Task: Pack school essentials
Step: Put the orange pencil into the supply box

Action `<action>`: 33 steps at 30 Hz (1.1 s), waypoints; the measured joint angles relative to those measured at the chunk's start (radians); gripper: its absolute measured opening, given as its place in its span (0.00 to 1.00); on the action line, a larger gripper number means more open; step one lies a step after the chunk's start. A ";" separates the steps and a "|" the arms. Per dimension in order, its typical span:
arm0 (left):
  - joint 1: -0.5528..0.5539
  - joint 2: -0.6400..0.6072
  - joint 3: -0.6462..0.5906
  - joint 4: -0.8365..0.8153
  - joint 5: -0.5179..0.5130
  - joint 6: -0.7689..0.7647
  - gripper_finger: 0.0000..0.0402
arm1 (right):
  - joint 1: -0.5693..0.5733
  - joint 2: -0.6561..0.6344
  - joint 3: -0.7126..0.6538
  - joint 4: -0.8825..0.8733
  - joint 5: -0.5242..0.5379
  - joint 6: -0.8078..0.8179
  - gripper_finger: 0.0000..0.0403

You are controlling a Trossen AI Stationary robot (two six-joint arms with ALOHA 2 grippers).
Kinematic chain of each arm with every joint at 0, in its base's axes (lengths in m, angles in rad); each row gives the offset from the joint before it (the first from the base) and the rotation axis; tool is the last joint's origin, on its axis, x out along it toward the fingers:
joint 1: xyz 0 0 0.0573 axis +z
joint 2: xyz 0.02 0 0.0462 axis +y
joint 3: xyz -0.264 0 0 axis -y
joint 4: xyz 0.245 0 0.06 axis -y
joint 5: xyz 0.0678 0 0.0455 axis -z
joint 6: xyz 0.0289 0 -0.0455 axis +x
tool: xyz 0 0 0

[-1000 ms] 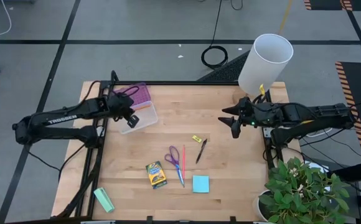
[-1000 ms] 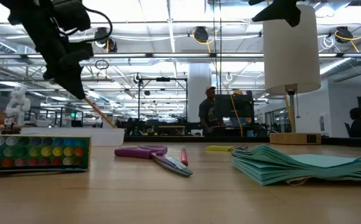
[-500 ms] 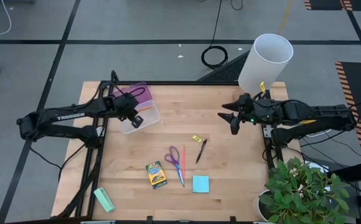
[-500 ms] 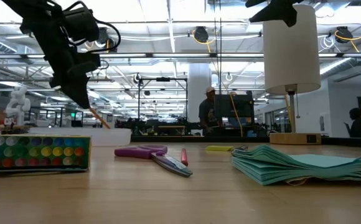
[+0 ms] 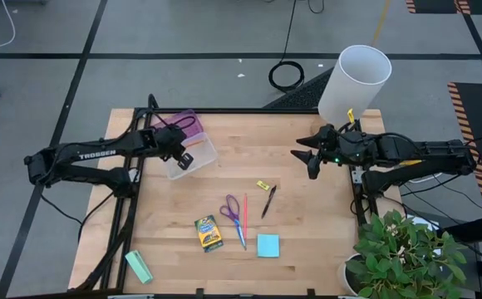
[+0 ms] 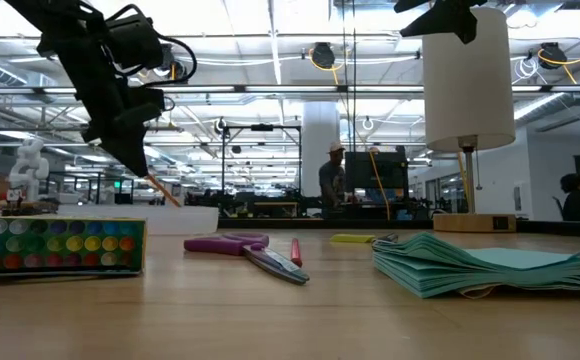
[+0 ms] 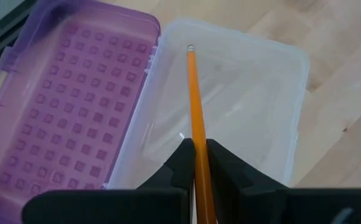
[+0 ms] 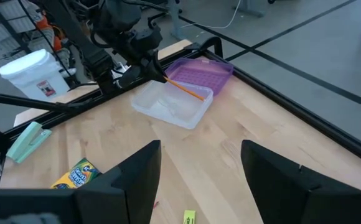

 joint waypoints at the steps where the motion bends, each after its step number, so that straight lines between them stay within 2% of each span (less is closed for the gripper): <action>1: 0.000 -0.002 0.000 0.002 0.000 -0.004 0.08 | 0.000 0.000 0.000 0.000 0.000 0.000 0.53; 23: 0.000 0.005 0.000 -0.014 -0.044 0.004 0.08 | 0.000 0.000 0.000 0.000 0.000 0.002 0.53; 33: 0.000 0.005 0.000 -0.046 -0.044 -0.025 0.22 | 0.000 0.000 0.000 0.000 -0.001 0.002 0.53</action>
